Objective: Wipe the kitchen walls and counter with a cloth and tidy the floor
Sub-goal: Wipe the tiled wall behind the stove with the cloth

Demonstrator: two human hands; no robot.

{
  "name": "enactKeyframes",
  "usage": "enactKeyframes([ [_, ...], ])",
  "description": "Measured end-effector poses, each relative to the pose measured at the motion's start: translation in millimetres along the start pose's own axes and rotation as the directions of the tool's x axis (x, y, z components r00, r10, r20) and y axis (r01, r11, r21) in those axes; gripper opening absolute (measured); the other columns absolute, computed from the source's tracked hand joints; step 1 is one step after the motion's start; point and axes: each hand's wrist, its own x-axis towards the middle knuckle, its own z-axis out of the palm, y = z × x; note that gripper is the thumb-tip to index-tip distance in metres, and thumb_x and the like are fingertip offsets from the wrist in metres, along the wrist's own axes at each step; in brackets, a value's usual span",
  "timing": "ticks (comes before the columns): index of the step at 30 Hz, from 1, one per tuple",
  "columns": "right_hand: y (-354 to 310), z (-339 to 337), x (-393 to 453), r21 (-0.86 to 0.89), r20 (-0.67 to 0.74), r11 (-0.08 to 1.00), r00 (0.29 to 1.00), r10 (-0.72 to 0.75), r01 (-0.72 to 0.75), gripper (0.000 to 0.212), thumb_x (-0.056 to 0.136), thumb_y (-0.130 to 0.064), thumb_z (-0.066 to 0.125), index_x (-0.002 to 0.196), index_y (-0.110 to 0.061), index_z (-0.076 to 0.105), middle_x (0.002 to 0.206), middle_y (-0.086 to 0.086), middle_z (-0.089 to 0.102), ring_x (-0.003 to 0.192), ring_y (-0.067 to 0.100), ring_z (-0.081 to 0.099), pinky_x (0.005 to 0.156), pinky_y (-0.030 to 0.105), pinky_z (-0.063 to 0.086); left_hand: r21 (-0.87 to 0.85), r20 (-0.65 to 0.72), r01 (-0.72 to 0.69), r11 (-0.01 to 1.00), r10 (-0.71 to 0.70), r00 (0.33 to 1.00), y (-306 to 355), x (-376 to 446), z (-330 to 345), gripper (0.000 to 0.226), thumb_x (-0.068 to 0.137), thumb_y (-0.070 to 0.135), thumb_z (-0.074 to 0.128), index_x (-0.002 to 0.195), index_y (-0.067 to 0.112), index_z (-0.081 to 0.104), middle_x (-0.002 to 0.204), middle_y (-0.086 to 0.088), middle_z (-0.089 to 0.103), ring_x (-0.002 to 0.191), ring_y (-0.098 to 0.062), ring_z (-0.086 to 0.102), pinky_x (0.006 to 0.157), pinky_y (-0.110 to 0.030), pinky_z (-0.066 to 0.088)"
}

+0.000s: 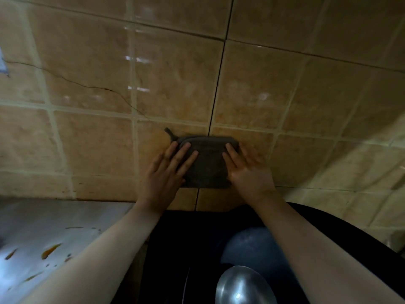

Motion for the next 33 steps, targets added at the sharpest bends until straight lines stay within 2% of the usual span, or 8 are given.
enactKeyframes([
  [8, 24, 6, -19, 0.031, 0.092, 0.998, 0.995, 0.044, -0.047, 0.063, 0.040, -0.029, 0.093, 0.097, -0.009, 0.075, 0.112, 0.009, 0.069, 0.094, 0.037, 0.068, 0.081, 0.050, 0.053, 0.011, -0.019, 0.002, 1.000, -0.002, 1.000, 31, 14, 7, 0.102, 0.056, 0.036, 0.081, 0.142, 0.021, 0.028, 0.147, -0.006, 0.039, 0.134, -0.027, 0.027, 0.103, -0.038, 0.025],
  [11, 25, 4, -20, 0.066, 0.127, 0.989, 0.985, 0.120, -0.129, 0.081, 0.035, -0.043, 0.091, 0.105, -0.007, 0.072, 0.119, 0.010, 0.066, 0.099, 0.037, 0.067, 0.082, 0.052, 0.052, 0.041, -0.036, -0.005, 0.999, 0.007, 0.999, 35, 21, 4, 0.104, 0.056, 0.039, 0.081, 0.142, 0.019, 0.026, 0.148, -0.004, 0.034, 0.133, -0.027, 0.027, 0.102, -0.037, 0.026],
  [14, 23, 1, -18, 0.052, 0.180, 0.980, 0.967, 0.182, -0.194, 0.097, 0.030, -0.049, 0.090, 0.113, -0.005, 0.068, 0.125, 0.012, 0.062, 0.105, 0.037, 0.064, 0.083, 0.054, 0.050, 0.061, -0.049, -0.001, 0.998, 0.004, 0.999, 37, 29, 1, 0.104, 0.057, 0.044, 0.079, 0.142, 0.018, 0.025, 0.147, -0.004, 0.038, 0.133, -0.026, 0.027, 0.103, -0.037, 0.024],
  [21, 27, 2, -8, 0.042, 0.189, 0.960, 0.946, 0.264, -0.276, 0.081, 0.050, -0.029, 0.090, 0.120, -0.001, 0.062, 0.130, 0.018, 0.057, 0.112, 0.041, 0.059, 0.089, 0.055, 0.047, 0.130, -0.053, -0.083, 0.988, 0.091, 0.994, 22, 55, -9, 0.110, 0.053, 0.050, 0.079, 0.143, 0.019, 0.023, 0.149, -0.001, 0.022, 0.134, -0.025, 0.025, 0.107, -0.038, 0.020],
  [25, 31, -1, -1, 0.020, 0.171, 0.959, 0.946, 0.277, -0.284, 0.080, 0.049, -0.031, 0.091, 0.119, -0.002, 0.063, 0.128, 0.017, 0.059, 0.115, 0.038, 0.058, 0.090, 0.050, 0.049, 0.196, -0.025, -0.133, 0.972, 0.141, 0.990, 12, 65, -14, 0.109, 0.055, 0.053, 0.077, 0.143, 0.017, 0.022, 0.148, -0.002, 0.022, 0.134, -0.027, 0.025, 0.113, -0.037, 0.000],
  [27, 33, -2, 3, 0.014, 0.160, 0.956, 0.944, 0.287, -0.293, 0.079, 0.051, -0.031, 0.090, 0.119, -0.001, 0.063, 0.128, 0.018, 0.058, 0.117, 0.037, 0.057, 0.092, 0.050, 0.047, 0.206, -0.024, -0.135, 0.969, 0.142, 0.990, 9, 70, -18, 0.109, 0.056, 0.053, 0.077, 0.143, 0.017, 0.022, 0.148, -0.003, 0.024, 0.134, -0.027, 0.025, 0.110, -0.038, 0.003],
  [30, 39, -5, 14, 0.011, 0.170, 0.951, 0.938, 0.302, -0.308, 0.080, 0.053, -0.033, 0.089, 0.121, 0.000, 0.061, 0.129, 0.019, 0.057, 0.119, 0.037, 0.055, 0.096, 0.048, 0.045, 0.207, -0.050, -0.137, 0.969, 0.150, 0.987, 1, 83, -28, 0.105, 0.059, 0.052, 0.075, 0.143, 0.018, 0.022, 0.147, -0.005, 0.036, 0.134, -0.026, 0.026, 0.112, -0.037, 0.004],
  [33, 48, -13, 28, 0.021, 0.175, 0.948, 0.935, 0.309, -0.318, 0.083, 0.051, -0.033, 0.090, 0.122, 0.000, 0.060, 0.130, 0.019, 0.056, 0.120, 0.036, 0.055, 0.096, 0.047, 0.046, 0.236, -0.053, -0.132, 0.963, 0.149, 0.987, -12, 99, -41, 0.100, 0.063, 0.052, 0.071, 0.143, 0.018, 0.022, 0.146, -0.008, 0.040, 0.133, -0.027, 0.026, 0.109, -0.039, 0.014],
])
